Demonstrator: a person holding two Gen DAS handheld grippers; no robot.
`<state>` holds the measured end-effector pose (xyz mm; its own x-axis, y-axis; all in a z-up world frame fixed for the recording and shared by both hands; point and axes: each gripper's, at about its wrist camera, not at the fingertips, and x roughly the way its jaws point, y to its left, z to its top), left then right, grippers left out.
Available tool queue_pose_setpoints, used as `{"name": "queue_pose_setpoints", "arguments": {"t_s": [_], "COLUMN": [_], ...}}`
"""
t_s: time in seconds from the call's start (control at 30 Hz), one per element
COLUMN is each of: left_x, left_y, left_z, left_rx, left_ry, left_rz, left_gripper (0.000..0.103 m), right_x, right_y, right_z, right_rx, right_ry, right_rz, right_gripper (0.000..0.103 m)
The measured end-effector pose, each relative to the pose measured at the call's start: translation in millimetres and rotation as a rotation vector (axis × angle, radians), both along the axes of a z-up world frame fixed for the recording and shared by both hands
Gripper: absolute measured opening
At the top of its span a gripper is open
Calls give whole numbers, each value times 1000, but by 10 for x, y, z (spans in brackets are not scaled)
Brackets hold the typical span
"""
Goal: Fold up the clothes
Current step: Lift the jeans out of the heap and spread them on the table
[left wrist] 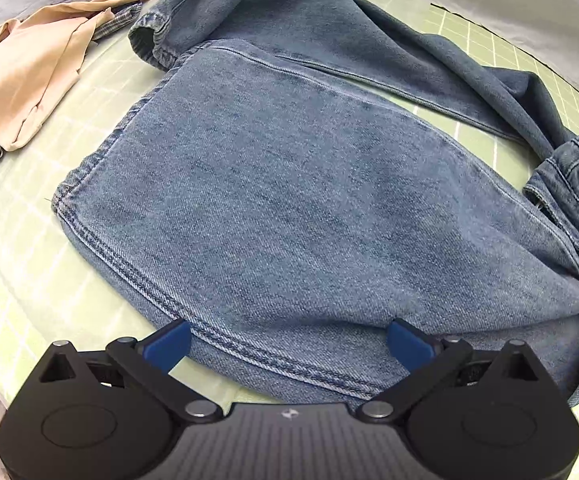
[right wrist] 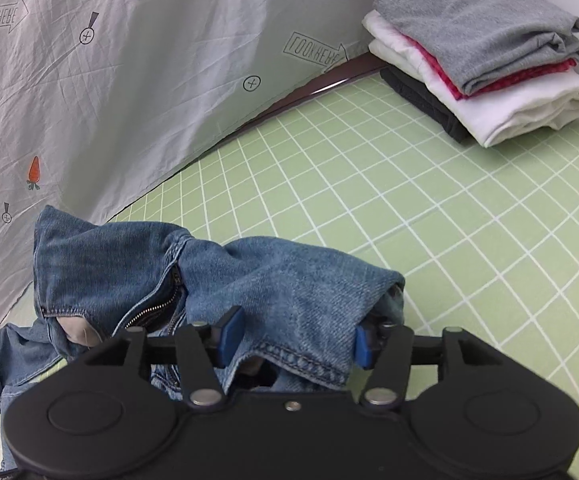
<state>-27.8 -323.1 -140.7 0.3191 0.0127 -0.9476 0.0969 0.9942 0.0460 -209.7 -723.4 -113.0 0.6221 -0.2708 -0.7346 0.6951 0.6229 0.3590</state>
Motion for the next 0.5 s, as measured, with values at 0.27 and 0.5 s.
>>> {"name": "queue_pose_setpoints", "arguments": {"t_s": [0.27,0.5], "left_x": [-64,-48], "left_y": [149,260], "left_z": [-28,-39], "left_rx": [18,-25], "left_ry": [16,34], "left_rz": [3,41], "left_gripper": [103,103], "right_x": [-100,-66], "right_y": [191,278], "right_z": [-107,-137], "right_rx": [66,94], "right_ry": [35,59], "right_rz": [-2,31], "right_gripper": [65,75]}}
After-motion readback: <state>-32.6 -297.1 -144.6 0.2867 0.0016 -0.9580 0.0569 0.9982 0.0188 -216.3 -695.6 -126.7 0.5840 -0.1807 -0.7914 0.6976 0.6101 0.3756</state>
